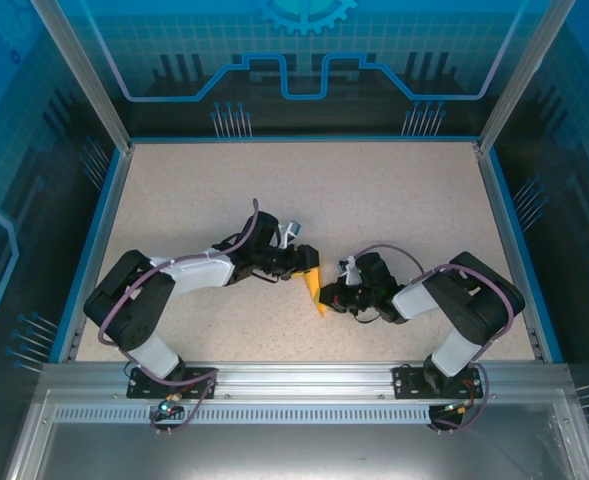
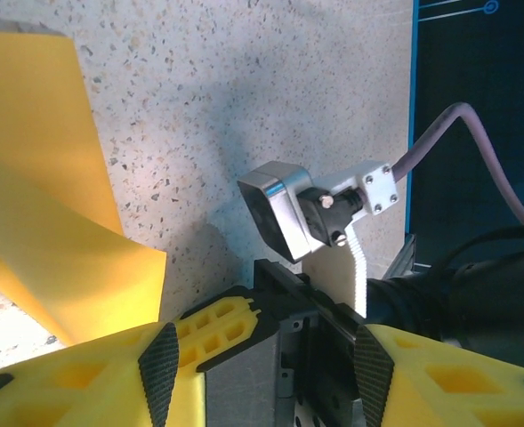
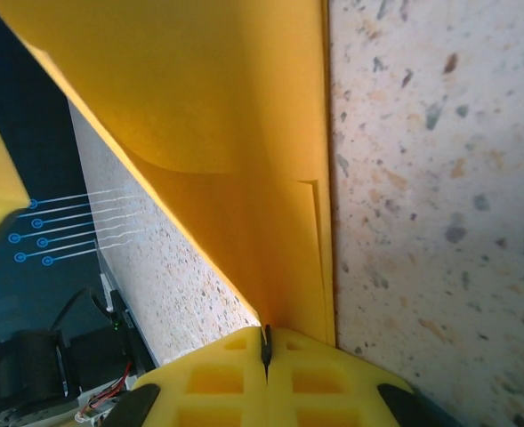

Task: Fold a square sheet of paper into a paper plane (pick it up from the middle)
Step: Fold the wing for the fifth time at the center of the table.

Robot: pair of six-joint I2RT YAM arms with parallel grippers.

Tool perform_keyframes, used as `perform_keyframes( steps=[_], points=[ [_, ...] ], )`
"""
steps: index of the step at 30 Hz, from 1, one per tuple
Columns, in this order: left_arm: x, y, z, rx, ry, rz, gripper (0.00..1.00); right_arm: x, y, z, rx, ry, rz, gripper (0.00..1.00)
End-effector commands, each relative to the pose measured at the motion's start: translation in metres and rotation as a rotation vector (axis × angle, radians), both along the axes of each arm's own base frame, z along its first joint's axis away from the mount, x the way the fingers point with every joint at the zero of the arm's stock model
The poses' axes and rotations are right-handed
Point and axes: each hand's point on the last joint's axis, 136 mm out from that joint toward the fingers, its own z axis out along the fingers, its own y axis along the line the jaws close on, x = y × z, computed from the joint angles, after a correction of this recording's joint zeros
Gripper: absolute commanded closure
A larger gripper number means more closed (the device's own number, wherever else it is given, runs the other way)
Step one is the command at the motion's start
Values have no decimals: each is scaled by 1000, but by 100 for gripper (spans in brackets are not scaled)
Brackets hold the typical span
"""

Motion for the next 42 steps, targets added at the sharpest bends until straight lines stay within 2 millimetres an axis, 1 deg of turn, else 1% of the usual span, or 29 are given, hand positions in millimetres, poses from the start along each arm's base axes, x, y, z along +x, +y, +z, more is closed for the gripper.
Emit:
perform_keyframes(
  steps=[1, 6, 13, 19, 25, 31, 33, 35, 39, 40, 42],
  points=[
    [-5, -10, -13, 8, -5, -42, 42, -1, -8, -14, -21, 60, -35, 96],
    [1, -19, -19, 7, -8, -43, 42, -2, -10, -18, -22, 73, -37, 95],
    [8, -18, -46, 68, 20, -26, 44, -4, -12, -20, -30, 80, -42, 95],
    [6, -12, -62, 124, 50, -21, 44, -4, -15, -20, -59, 81, -45, 92],
    [-2, -6, -81, 177, 101, -36, 45, -6, -12, -13, -98, 62, -21, 87],
    [-7, -3, -85, 186, 116, -47, 45, -7, -10, -1, -112, 35, -5, 84],
    [-9, -3, -85, 186, 119, -52, 45, -7, -10, 2, -118, 27, 0, 85],
    [-8, -3, -85, 188, 119, -52, 45, -9, -10, 3, -125, 26, 6, 88],
    [-8, -4, -84, 187, 120, -51, 45, -16, -13, -5, -181, 50, 30, 91],
    [-7, -4, -84, 187, 118, -50, 45, -22, -19, -13, -232, 81, 28, 92],
    [-7, -4, -84, 191, 121, -52, 45, -26, -28, -22, -300, 94, 16, 92]
  ],
)
